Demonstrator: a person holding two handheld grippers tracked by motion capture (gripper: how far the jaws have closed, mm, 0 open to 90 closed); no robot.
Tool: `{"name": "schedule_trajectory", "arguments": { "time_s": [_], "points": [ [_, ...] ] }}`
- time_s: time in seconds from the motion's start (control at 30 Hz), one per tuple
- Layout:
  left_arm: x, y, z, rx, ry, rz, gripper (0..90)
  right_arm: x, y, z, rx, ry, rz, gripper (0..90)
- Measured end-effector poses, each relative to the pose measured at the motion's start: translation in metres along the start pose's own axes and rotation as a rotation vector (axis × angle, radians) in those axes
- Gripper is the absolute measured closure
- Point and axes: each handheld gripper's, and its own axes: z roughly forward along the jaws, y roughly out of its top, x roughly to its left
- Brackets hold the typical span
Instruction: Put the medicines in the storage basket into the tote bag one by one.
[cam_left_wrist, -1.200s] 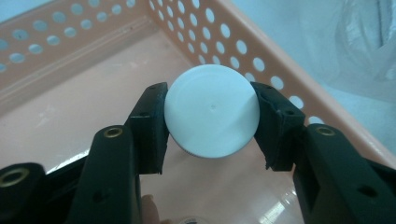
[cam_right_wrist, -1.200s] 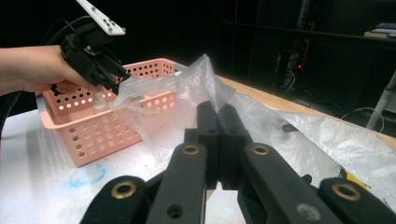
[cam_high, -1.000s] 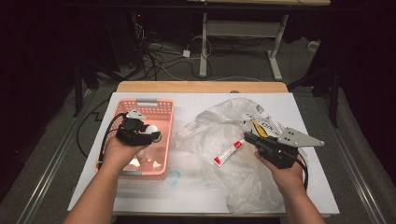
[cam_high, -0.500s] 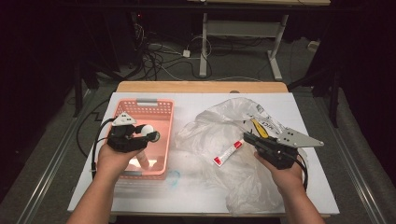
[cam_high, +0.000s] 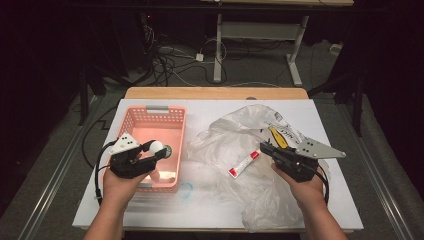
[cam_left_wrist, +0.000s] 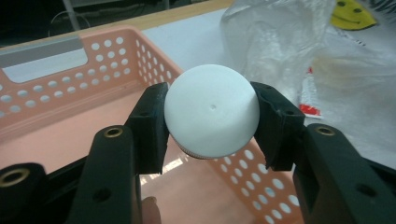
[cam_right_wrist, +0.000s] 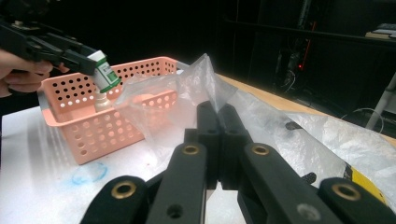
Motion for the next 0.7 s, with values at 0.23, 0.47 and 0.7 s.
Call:
{"name": "schedule_trajectory", "arguments": {
  "time_s": [0.23, 0.47, 0.7],
  "points": [
    [-0.014, 0.001, -0.01, -0.02, -0.024, 0.026, 48.6, 0.0, 0.0, 0.0, -0.001, -0.002, 0.0, 90.0],
    [-0.028, -0.002, -0.009, -0.015, -0.073, 0.037, 48.5, -0.001, -0.001, 0.0, 0.003, -0.002, -0.001, 90.0],
    [-0.044, 0.001, -0.001, -0.014, -0.127, 0.06, 48.6, -0.001, -0.002, 0.002, 0.002, 0.005, -0.002, 90.0]
  ]
}}
